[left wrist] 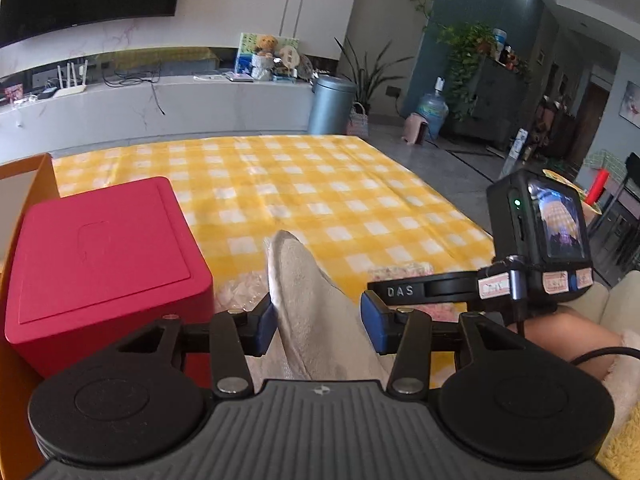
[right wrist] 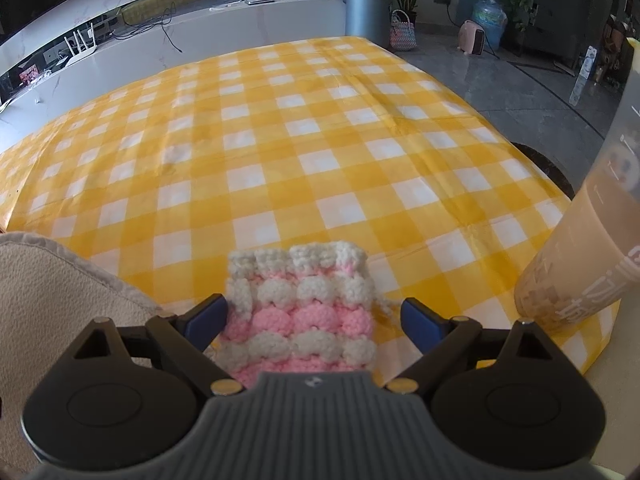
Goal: Organize soft objects
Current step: 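Lift the beige pad with the left gripper while right lifts the pink pouch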
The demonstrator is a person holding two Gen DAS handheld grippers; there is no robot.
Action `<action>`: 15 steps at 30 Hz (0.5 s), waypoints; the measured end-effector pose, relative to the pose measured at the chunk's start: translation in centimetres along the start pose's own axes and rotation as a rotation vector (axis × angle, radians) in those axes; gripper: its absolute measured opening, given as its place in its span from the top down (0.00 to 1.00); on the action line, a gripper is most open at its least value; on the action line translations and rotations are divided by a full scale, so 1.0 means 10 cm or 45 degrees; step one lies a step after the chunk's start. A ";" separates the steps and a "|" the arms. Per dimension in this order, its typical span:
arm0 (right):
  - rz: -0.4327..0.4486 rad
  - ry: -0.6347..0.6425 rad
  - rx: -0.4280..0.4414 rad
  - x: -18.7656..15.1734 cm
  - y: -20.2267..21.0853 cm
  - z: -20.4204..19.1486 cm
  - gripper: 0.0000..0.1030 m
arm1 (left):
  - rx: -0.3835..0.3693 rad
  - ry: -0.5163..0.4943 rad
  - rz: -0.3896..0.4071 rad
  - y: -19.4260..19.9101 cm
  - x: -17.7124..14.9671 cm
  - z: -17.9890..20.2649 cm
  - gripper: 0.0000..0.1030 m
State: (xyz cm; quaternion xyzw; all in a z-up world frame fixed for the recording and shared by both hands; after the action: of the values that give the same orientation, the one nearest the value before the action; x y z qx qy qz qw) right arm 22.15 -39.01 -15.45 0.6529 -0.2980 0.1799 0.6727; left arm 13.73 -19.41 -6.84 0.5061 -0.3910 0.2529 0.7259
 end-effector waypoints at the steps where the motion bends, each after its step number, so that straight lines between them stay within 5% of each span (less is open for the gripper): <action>1: -0.005 -0.006 0.004 0.00 0.00 0.01 0.11 | 0.025 -0.010 0.006 0.00 0.01 0.01 0.48; 4: -0.019 -0.027 0.019 -0.01 -0.01 0.03 0.11 | 0.125 -0.061 0.096 0.09 0.04 0.04 0.48; 6: -0.032 -0.034 0.026 -0.01 -0.03 0.03 0.11 | 0.094 -0.079 0.128 0.16 0.07 0.04 0.48; 10: -0.046 -0.019 0.029 -0.02 -0.05 0.00 0.11 | -0.039 -0.024 0.045 0.09 0.06 0.02 0.48; 15: -0.085 0.003 0.033 -0.05 -0.08 -0.01 0.12 | 0.076 0.023 0.026 0.11 0.01 0.00 0.48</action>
State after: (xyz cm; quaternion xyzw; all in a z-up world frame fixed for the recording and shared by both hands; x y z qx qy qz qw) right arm 22.32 -38.87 -16.35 0.6710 -0.2728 0.1621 0.6701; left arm 12.99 -18.97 -6.14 0.5212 -0.3819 0.2763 0.7114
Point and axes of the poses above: each gripper's, at about its wrist camera, not at the fingertips, and y roughly against the way its jaws point, z to its right, x to its top, the point moved 3 cm from there along -y, roughly the way its jaws point, and after that the axes turned 4 degrees about z, right-handed, at the moved point
